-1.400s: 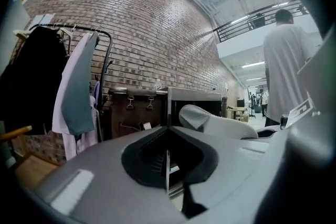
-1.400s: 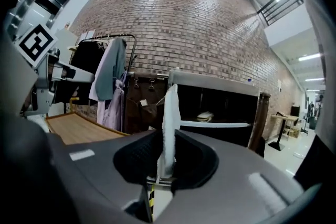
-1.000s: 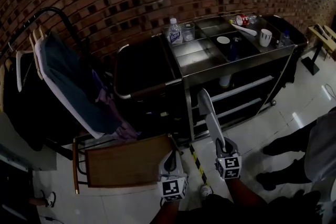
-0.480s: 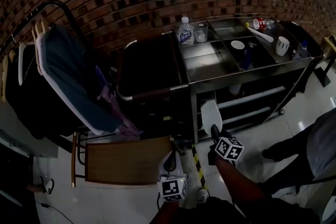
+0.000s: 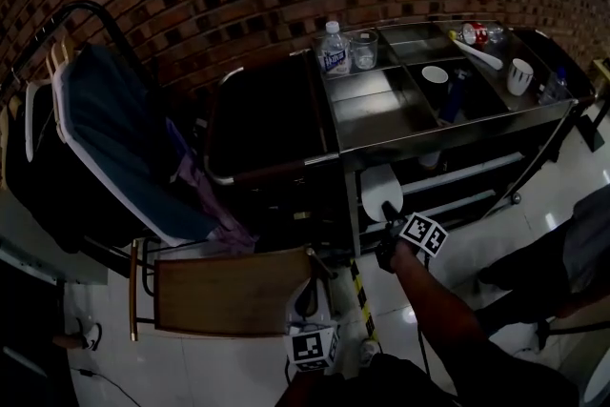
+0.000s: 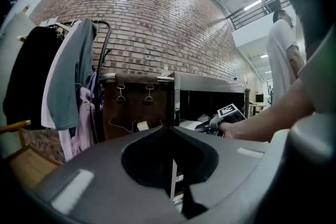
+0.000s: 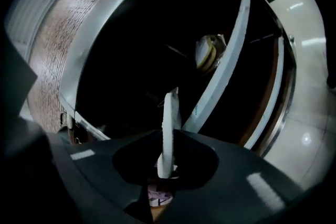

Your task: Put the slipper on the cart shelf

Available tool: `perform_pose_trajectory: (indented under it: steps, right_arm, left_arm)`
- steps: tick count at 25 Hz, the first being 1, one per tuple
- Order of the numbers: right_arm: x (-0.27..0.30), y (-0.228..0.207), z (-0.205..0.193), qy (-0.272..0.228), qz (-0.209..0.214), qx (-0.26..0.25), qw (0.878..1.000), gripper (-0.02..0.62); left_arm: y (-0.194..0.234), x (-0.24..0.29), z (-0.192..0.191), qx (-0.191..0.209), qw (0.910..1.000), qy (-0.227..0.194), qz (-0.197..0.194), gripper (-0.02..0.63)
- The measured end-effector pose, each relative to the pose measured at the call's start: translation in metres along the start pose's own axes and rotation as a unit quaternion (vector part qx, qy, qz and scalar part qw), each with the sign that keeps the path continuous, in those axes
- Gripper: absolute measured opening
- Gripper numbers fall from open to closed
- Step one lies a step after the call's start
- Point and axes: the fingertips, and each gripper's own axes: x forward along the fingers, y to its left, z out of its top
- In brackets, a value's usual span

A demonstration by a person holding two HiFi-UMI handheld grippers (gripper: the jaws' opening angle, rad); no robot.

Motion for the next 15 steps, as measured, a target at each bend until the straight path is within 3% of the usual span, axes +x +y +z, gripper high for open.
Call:
perform_pose_trajectory:
  steps: [4,8,12,15]
  right_arm:
    - [0.021,-0.017,0.001,0.018,0.0,0.033,0.999,0.063]
    - [0.029,-0.029,0.0,0.009,-0.023,0.026,0.999,0.077]
    - [0.034,-0.04,0.008,0.004,-0.076,-0.009,0.997,0.169]
    - [0.038,-0.042,0.01,0.005,-0.093,-0.021,0.995,0.238]
  left_arm:
    - [0.005,0.001,-0.009,-0.002,1.0,0.006,0.003,0.015]
    - [0.01,0.003,-0.01,-0.002,1.0,0.007,0.005,0.015]
    - [0.015,0.004,-0.01,0.004,1.0,0.005,0.006,0.015]
    - [0.013,0.002,-0.007,0.0,1.0,0.009,0.003,0.016]
